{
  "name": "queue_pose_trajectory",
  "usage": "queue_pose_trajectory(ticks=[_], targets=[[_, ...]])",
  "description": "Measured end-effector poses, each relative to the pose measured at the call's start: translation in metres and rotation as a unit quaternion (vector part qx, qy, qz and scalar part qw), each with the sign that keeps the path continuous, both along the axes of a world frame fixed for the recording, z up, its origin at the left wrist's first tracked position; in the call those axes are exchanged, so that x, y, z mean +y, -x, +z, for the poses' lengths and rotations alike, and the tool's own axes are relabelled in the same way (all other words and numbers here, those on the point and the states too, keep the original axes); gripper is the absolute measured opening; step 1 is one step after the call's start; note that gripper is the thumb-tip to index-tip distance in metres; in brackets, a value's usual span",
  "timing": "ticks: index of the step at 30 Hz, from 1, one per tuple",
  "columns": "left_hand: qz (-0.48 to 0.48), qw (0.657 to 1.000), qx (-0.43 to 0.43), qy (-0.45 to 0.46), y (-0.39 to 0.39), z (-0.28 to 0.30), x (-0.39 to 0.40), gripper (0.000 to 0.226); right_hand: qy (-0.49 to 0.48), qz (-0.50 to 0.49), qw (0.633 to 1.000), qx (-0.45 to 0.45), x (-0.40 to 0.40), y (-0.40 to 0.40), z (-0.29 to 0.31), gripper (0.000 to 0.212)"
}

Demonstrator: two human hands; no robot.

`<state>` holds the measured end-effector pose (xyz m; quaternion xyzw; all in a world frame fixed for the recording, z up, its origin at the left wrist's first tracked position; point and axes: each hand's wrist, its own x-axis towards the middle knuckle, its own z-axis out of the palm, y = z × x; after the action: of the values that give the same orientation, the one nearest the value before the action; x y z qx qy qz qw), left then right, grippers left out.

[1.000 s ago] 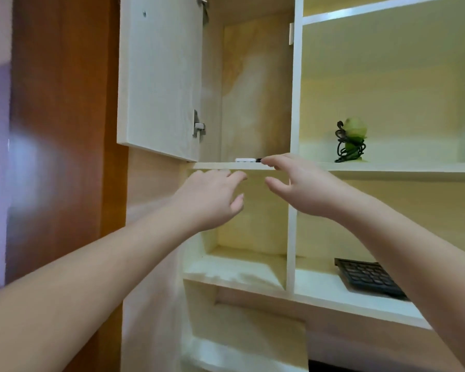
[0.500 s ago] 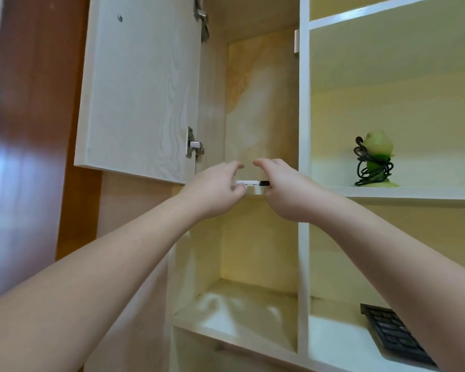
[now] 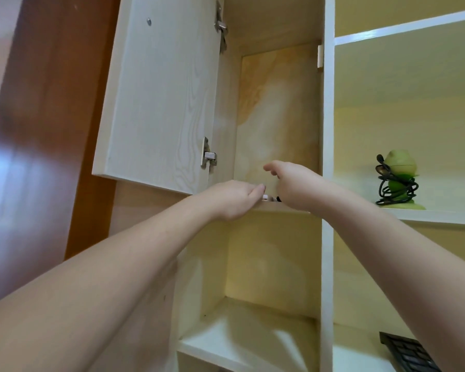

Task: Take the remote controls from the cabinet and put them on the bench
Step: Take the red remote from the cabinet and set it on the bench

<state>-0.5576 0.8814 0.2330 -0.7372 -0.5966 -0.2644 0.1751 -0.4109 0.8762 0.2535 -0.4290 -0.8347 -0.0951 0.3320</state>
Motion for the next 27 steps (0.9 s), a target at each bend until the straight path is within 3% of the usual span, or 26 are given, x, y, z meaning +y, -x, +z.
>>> queue_pose_trajectory(ticks=[3,9,16,20,27], targets=[[-0.003,1.000,-0.011,-0.004,0.013,0.003,-0.003,0.054,0.018,-0.015,1.000,0.008,0.006,0.008,0.008,0.065],[0.049,0.998,-0.033,-0.030,0.027,0.008,0.000,0.032,0.059,-0.042,0.997,-0.013,0.023,0.014,0.010,0.059],[0.120,0.992,-0.041,0.010,0.010,0.019,0.018,0.058,0.080,-0.065,0.995,-0.013,0.037,0.017,0.017,0.059],[0.126,0.989,-0.069,0.025,0.013,0.023,0.025,0.059,0.089,-0.067,0.994,0.000,0.040,0.014,0.017,0.058],[0.098,0.985,-0.125,-0.070,0.011,0.020,0.017,0.031,0.091,-0.063,0.994,0.019,0.043,0.013,0.014,0.058]])
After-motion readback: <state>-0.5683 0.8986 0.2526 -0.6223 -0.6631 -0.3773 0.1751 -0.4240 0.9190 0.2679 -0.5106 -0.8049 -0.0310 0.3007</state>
